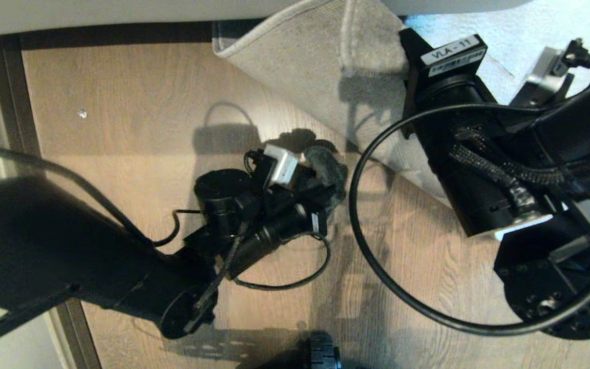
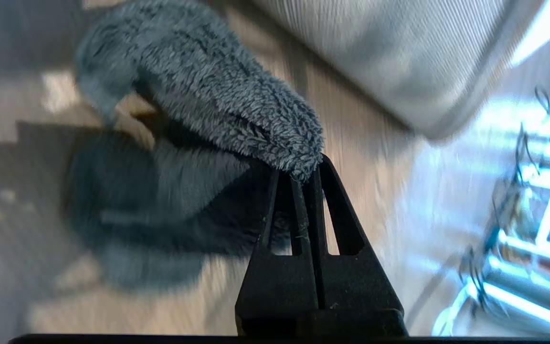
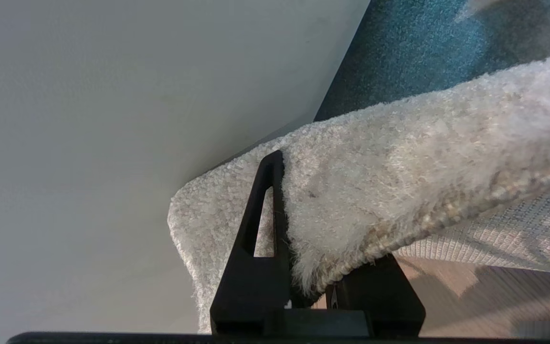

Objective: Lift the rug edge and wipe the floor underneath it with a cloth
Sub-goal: Wipe the floor under the carpet with a rag

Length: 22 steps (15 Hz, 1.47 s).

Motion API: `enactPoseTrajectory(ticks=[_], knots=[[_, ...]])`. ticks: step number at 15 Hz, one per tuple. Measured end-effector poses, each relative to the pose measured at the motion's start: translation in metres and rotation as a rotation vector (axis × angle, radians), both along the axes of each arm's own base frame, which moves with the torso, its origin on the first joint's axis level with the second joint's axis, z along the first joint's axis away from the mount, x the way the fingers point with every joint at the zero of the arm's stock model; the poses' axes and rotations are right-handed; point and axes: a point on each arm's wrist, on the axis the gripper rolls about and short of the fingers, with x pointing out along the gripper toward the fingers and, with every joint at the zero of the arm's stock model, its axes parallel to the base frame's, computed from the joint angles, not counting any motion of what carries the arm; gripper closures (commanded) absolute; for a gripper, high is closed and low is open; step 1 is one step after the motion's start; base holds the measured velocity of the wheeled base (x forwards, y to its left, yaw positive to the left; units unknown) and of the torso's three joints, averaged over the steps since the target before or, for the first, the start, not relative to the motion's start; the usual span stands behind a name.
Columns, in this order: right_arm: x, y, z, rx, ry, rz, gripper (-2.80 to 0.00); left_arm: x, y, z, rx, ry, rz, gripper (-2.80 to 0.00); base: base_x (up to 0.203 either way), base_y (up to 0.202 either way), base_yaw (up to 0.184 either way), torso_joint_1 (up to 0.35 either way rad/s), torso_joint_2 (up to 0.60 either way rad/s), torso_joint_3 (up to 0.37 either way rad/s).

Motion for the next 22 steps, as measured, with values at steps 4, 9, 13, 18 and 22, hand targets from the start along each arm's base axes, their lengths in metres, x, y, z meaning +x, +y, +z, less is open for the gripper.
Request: enactPoseTrajectory(ticks=[4,9,13,18,22], knots=[[0.000,0.000,0.000,-0.001,0.001,0.001,0.00,0.028,0.017,0.000,-0.020,-0.025,0.082,0.00,0.000,0.000,0.000,0.000,0.00,0.000],[0.000,0.000,0.000,0.000,0.001,0.002,0.00,0.052,0.066,0.017,-0.044,-0.065,0.223,0.00,0.000,0.000,0.000,0.000,0.00,0.000],[0.001,0.001,0.000,0.000,0.001,0.002,0.00,0.056,0.100,0.038,-0.088,-0.140,0.309,0.00,0.000,0.000,0.000,0.000,0.00,0.000],[0.002,0.002,-0.002,-0.004,0.001,0.006,0.00,0.038,0.128,0.043,-0.076,-0.133,0.359,0.00,0.000,0.000,0.000,0.000,0.00,0.000],[0.002,0.002,-0.002,-0.008,0.000,0.007,0.00,0.002,0.147,0.023,-0.028,-0.052,0.374,0.00,0.000,0.000,0.000,0.000,0.00,0.000]])
